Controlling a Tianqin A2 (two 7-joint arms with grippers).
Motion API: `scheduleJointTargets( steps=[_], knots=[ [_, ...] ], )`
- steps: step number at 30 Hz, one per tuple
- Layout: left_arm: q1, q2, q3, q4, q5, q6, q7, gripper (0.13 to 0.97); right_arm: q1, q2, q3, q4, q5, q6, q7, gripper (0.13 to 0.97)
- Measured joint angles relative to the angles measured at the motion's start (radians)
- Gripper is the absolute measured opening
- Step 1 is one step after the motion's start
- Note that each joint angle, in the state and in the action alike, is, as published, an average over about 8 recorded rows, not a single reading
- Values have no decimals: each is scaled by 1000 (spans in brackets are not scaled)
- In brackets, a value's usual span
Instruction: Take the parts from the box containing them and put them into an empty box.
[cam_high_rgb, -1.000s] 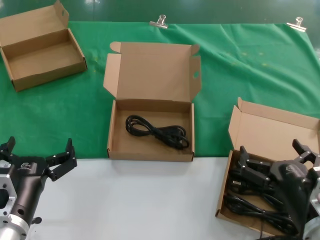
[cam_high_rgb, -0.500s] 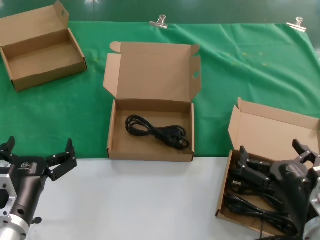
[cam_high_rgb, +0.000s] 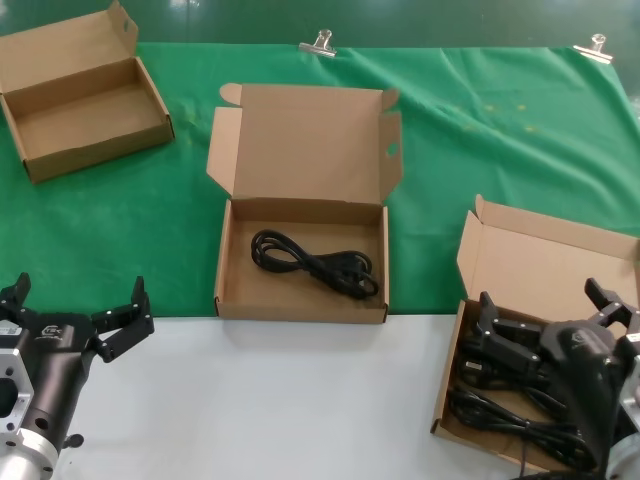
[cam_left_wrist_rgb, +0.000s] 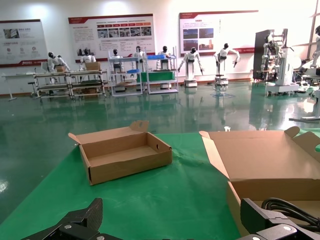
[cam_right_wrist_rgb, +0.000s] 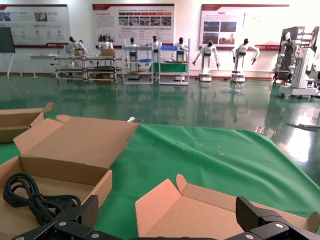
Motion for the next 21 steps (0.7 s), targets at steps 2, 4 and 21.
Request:
scheduleJointTargets(
  steps=[2, 4, 21],
  knots=[
    [0, 0, 0, 0, 0, 0, 0, 966, 0, 0, 0, 0, 0, 0, 0, 966],
    [0, 0, 0, 0, 0, 0, 0, 966, 0, 0, 0, 0, 0, 0, 0, 966],
    [0, 0, 0, 0, 0, 0, 0, 966, 0, 0, 0, 0, 0, 0, 0, 966]
  ],
)
